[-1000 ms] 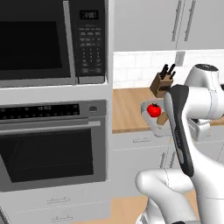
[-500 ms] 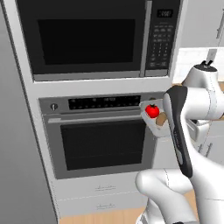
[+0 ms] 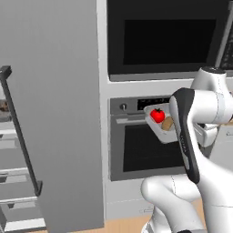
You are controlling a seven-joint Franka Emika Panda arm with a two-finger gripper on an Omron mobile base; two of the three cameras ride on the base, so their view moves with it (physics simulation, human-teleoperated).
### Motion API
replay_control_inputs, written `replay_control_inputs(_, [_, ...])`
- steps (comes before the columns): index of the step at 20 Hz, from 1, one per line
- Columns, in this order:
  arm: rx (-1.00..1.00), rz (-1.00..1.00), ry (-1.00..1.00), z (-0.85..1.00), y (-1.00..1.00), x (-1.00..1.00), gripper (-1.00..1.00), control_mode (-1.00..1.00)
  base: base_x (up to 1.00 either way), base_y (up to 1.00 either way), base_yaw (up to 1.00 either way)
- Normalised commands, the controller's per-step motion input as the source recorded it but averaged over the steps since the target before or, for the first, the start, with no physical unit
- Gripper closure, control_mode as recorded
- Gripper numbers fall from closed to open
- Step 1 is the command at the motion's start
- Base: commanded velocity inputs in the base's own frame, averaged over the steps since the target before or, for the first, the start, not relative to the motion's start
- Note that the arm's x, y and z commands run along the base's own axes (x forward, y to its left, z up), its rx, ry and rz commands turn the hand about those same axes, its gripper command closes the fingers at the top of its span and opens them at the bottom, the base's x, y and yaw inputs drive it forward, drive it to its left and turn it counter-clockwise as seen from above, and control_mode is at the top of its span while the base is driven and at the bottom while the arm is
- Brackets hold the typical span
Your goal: Take the meat container that has the steak and place it on the second highest rack of the freezer. Then take the vegetable container that has the sweet potato and tomato and place it on the highest rack of the freezer.
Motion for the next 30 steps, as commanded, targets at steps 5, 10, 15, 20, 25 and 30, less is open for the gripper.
replay_control_inputs(5, [0.00,0.00,0.00,0.00,0.00,0.00,1.00,1.00,0.00,0.99,0.00])
replay_control_inputs(10, [0.00,0.00,0.00,0.00,0.00,0.00,1.00,1.00,0.00,0.90,0.00])
replay_control_inputs(15, [0.00,0.00,0.00,0.00,0.00,0.00,1.00,1.00,0.00,0.83,0.00])
replay_control_inputs(20, [0.00,0.00,0.00,0.00,0.00,0.00,1.00,1.00,0.01,0.69,0.00])
replay_control_inputs(25, [0.00,0.00,0.00,0.00,0.00,0.00,1.00,1.00,0.17,0.58,0.00])
replay_control_inputs(30, [0.00,0.00,0.00,0.00,0.00,0.00,1.00,1.00,0.23,0.55,-0.02])
